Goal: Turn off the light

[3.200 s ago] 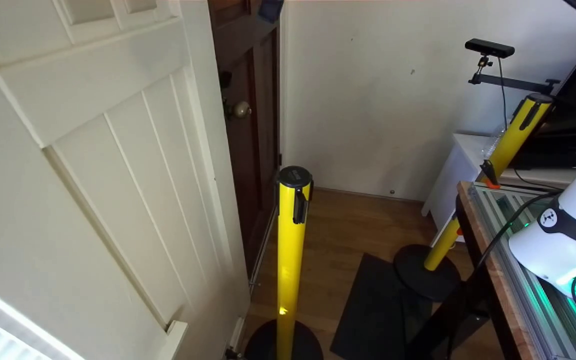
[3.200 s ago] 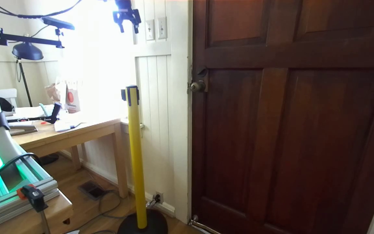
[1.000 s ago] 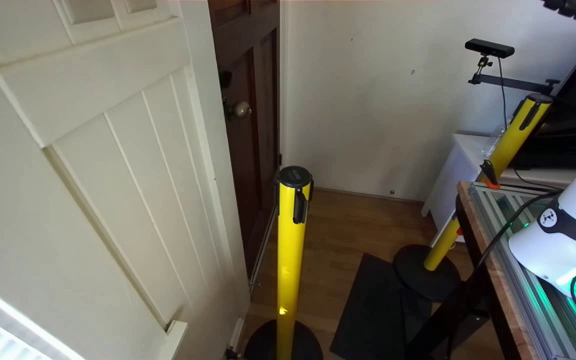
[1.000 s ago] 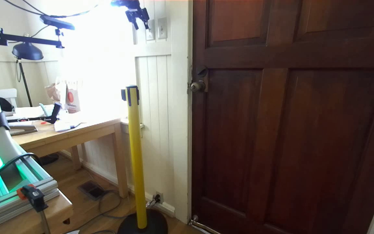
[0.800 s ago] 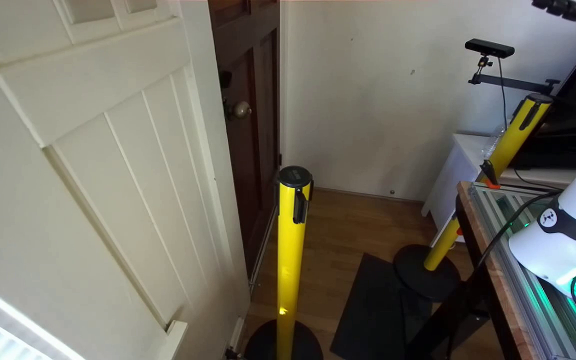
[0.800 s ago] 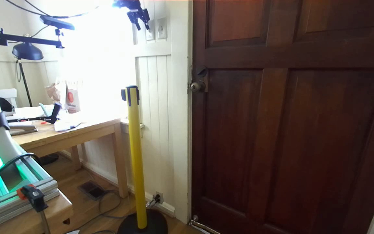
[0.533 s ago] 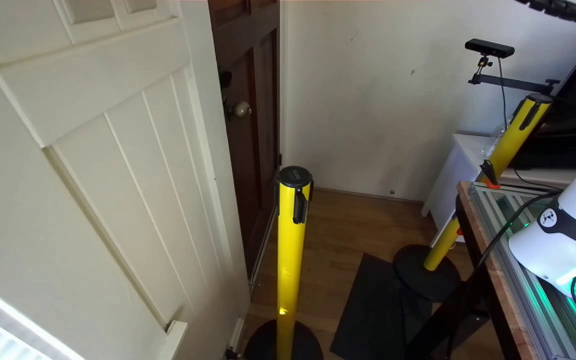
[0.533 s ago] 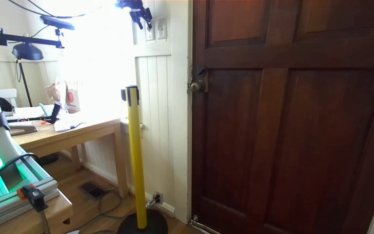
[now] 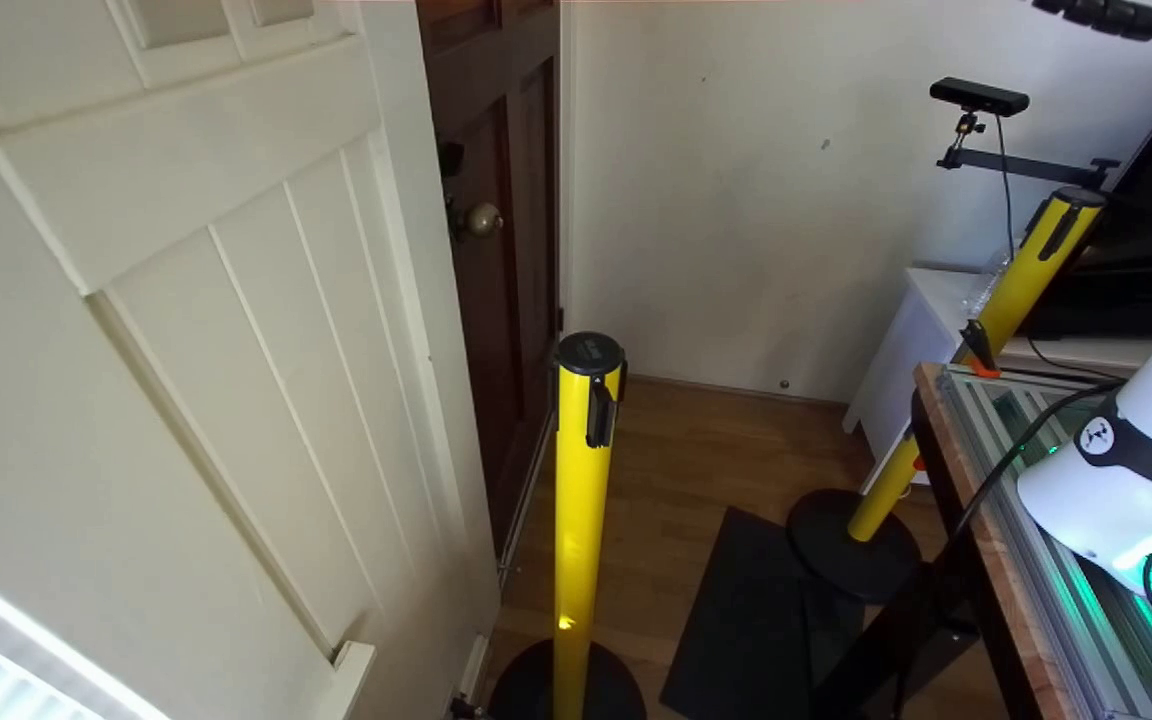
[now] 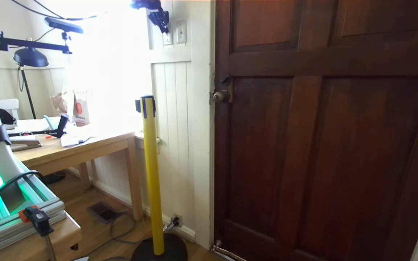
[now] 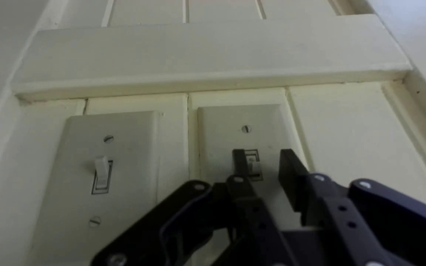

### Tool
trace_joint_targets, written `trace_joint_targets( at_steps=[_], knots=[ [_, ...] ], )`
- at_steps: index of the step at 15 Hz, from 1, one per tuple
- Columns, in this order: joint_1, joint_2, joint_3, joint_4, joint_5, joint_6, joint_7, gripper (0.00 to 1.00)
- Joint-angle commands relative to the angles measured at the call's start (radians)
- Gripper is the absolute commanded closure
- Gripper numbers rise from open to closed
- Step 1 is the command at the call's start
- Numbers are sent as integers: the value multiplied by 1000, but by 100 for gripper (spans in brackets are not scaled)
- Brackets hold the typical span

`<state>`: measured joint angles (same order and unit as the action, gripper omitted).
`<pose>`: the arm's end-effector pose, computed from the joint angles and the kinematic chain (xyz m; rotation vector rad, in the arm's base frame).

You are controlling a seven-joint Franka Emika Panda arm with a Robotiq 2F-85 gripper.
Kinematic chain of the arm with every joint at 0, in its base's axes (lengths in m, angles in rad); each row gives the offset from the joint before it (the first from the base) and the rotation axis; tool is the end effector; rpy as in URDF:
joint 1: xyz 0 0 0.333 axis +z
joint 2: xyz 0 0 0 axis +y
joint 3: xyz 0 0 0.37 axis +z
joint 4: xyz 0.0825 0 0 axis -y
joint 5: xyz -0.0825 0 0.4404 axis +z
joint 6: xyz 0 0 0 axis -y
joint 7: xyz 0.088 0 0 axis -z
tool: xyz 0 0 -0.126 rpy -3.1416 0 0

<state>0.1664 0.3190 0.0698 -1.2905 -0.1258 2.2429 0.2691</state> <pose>0.7648 0.1679 0.6751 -2.9254 -0.0036 -0.9669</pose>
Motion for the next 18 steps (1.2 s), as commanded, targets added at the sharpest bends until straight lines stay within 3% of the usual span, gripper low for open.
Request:
trace_joint_targets(
  at_steps=[1,2,18],
  knots=[
    [15,35,-6,59,-17,-31,31,92],
    [15,36,-9,61,-19,-35,35,100],
    [15,31,-20,-57,-63,-53,31,98]
  ],
)
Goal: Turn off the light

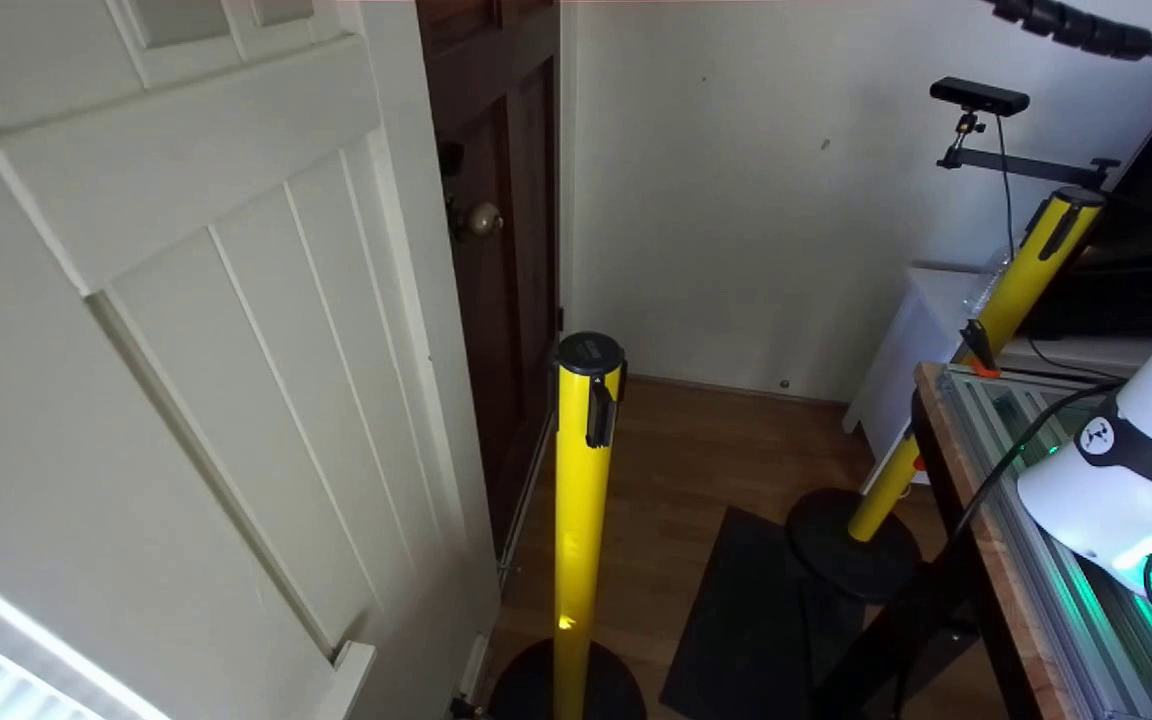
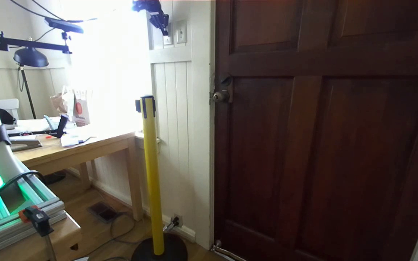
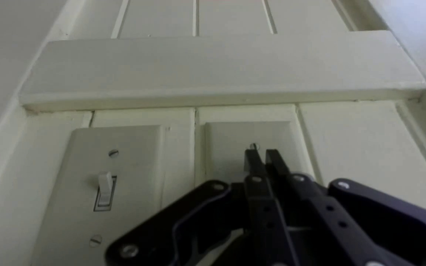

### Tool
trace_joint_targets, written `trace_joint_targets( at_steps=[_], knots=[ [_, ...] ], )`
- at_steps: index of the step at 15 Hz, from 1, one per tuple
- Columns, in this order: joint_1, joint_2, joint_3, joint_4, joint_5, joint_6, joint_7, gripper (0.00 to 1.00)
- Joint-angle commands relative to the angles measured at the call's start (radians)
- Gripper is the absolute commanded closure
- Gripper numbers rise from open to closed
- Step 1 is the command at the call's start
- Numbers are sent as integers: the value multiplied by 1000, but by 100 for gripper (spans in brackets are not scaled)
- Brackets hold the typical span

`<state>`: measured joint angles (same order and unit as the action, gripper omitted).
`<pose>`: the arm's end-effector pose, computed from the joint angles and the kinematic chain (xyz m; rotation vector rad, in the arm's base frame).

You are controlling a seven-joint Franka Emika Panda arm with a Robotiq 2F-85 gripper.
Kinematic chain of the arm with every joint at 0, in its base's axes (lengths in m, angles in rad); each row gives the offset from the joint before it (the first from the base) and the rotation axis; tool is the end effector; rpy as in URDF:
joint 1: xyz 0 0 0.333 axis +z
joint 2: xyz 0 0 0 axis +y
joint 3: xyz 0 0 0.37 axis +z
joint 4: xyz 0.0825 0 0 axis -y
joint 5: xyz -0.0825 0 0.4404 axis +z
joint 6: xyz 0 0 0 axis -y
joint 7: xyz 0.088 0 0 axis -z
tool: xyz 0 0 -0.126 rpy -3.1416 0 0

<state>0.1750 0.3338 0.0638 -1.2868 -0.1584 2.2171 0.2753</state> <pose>0.7682 0.1694 0.6621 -2.9741 -0.0150 -0.9363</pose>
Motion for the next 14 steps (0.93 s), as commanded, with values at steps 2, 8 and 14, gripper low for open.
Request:
trace_joint_targets(
  at_steps=[2,8,14],
  knots=[
    [6,16,-15,-67,-34,-23,23,98],
    [4,-5,-6,-69,-8,-106,20,54],
    [-20,-77,2,-120,55,-303,-5,11]
  ],
)
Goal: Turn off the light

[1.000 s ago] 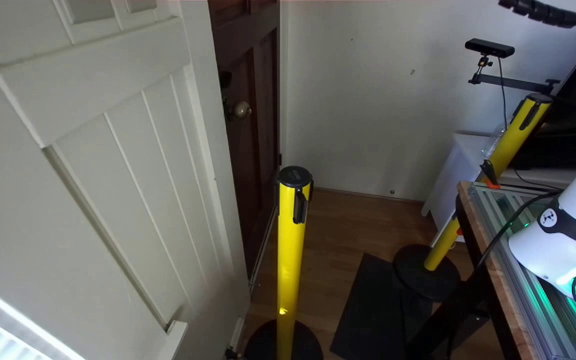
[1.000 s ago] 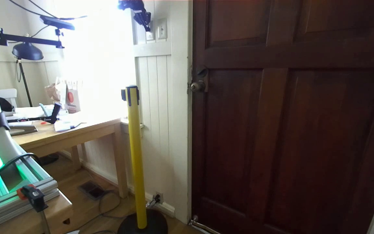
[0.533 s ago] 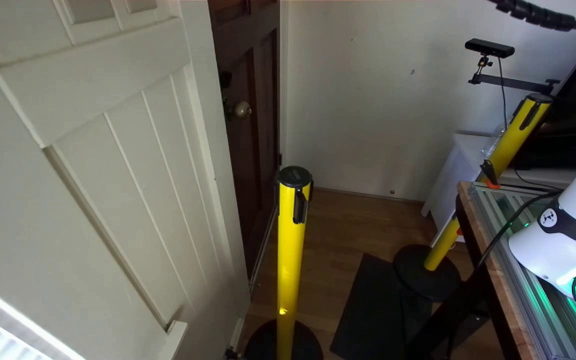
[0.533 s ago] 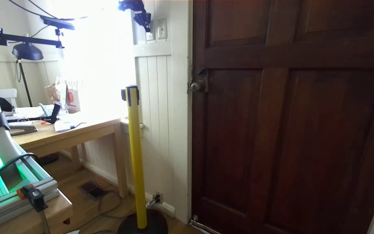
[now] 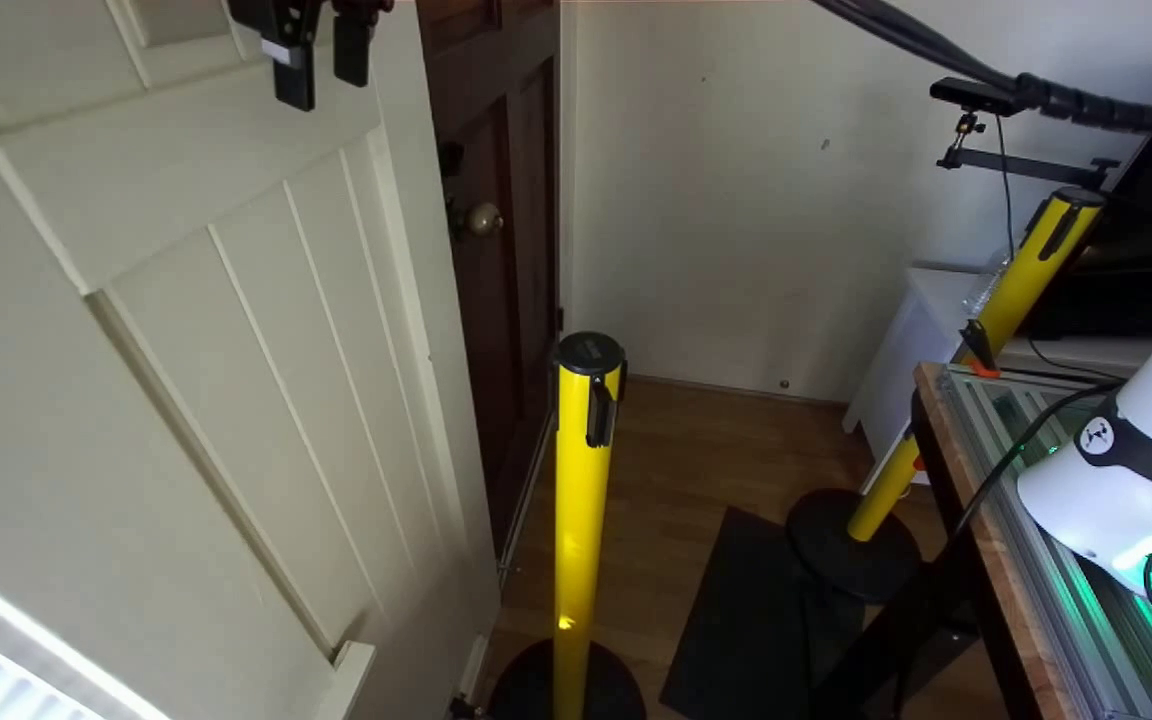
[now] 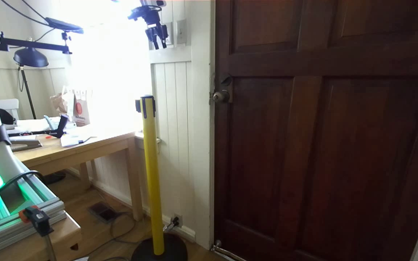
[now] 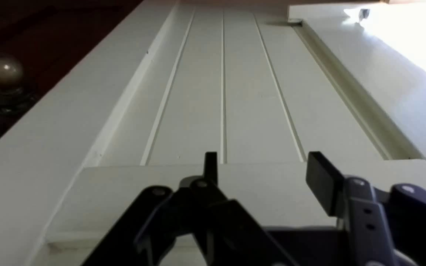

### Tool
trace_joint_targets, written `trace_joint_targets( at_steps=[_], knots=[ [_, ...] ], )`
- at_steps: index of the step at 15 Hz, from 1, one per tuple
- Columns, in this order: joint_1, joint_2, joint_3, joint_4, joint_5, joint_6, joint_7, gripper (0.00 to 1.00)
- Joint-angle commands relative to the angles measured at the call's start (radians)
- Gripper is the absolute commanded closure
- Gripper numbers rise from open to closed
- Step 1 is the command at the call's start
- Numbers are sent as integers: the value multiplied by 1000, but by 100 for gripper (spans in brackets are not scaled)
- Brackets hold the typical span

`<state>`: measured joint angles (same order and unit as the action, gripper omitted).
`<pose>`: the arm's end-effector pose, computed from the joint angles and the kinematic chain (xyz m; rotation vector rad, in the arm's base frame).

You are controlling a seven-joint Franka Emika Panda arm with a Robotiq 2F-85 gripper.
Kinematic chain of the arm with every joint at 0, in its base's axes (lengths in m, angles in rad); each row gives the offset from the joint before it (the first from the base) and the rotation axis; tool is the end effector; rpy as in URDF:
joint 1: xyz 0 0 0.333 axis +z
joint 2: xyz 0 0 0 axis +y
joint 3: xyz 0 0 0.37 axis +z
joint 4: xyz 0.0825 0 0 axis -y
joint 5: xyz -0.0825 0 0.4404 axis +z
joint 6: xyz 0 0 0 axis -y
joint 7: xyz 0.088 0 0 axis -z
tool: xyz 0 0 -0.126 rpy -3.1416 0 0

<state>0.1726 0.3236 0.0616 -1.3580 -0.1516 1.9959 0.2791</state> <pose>0.7489 0.1586 0.5993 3.0541 -0.0161 0.5189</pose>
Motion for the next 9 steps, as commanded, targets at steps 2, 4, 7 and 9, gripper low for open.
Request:
trace_joint_targets(
  at_steps=[2,4,7,9],
  knots=[
    [-34,-111,7,-56,95,-175,-29,1],
    [-53,-165,5,-67,147,-257,-55,0],
    [-80,-270,-7,-102,208,-339,-80,0],
    [-96,-357,-20,-149,219,-382,-58,0]
  ],
)
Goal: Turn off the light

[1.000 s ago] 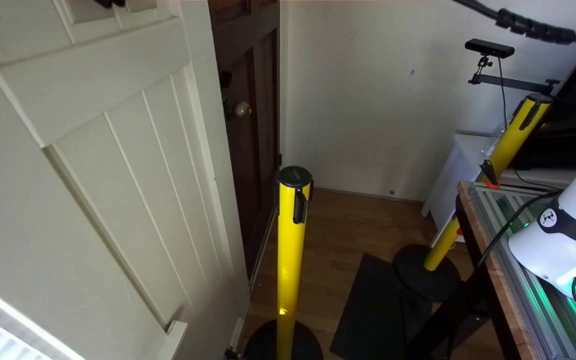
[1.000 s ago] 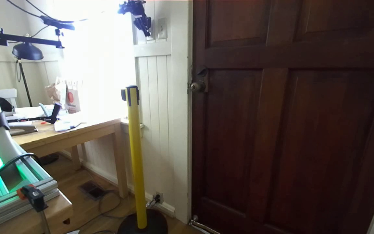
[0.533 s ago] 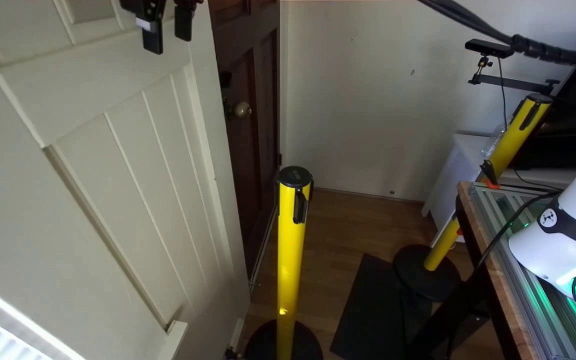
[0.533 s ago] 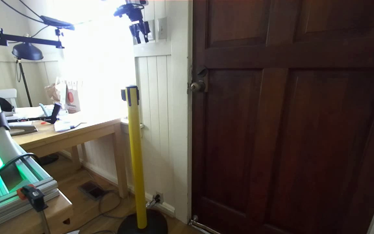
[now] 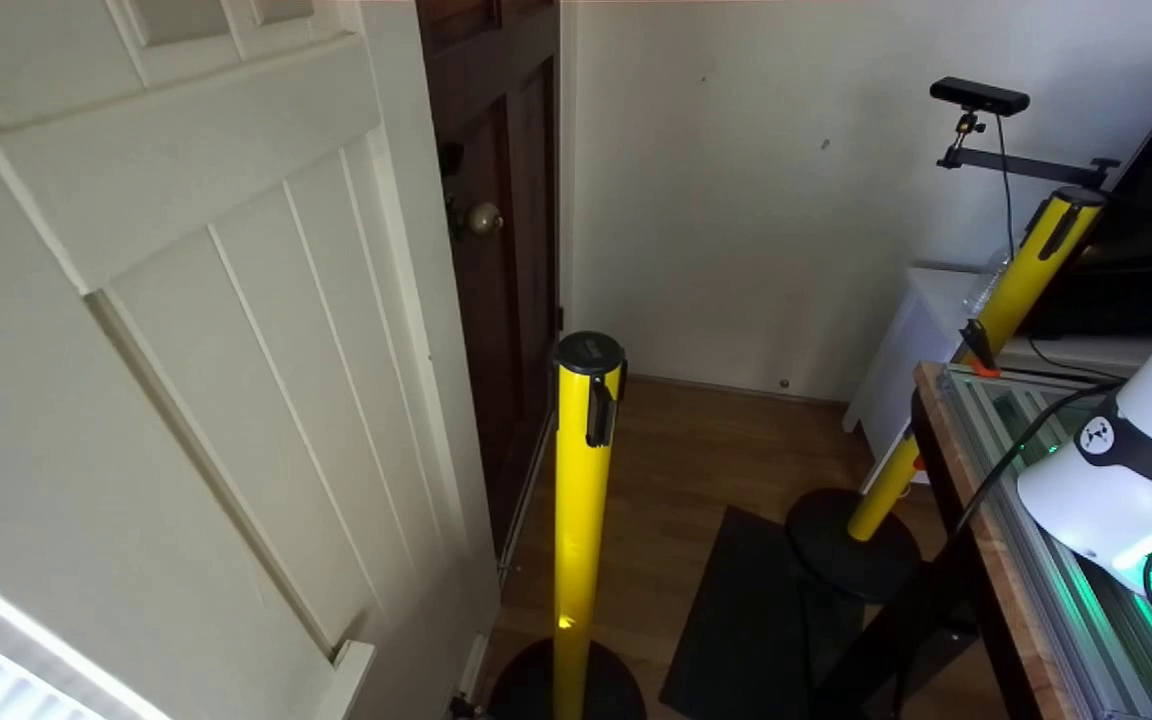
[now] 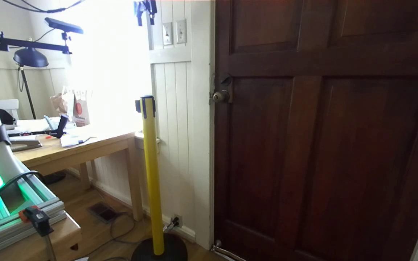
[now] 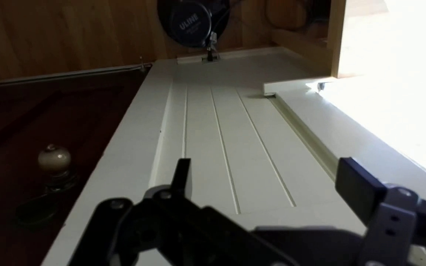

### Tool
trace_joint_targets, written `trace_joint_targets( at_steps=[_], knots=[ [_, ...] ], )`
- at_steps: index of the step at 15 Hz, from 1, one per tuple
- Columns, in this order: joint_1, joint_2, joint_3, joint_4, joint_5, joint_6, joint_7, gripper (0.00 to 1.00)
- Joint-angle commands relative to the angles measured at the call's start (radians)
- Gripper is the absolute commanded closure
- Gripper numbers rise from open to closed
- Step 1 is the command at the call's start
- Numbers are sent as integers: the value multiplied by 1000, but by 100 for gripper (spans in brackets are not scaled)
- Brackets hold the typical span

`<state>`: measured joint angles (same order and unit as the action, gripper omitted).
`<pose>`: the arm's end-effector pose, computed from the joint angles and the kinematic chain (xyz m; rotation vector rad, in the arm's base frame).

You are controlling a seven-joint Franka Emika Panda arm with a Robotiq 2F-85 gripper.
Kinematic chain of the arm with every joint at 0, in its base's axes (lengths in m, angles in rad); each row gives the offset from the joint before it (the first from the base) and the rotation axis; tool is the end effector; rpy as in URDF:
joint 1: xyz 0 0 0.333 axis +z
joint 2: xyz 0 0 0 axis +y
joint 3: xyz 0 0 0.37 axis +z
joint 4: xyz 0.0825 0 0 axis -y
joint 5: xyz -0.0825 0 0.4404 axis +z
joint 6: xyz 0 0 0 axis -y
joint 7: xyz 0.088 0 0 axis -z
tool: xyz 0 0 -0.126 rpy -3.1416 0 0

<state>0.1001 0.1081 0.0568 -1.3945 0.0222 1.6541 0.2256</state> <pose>0.6535 0.1036 0.6931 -3.0752 0.1072 -0.2213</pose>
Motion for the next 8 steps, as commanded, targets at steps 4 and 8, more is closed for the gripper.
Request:
trace_joint_targets(
  at_steps=[4,8],
  knots=[
    [-36,-155,-17,-76,10,-62,9,0],
    [-42,-211,-18,-130,10,-63,13,0]
  ],
)
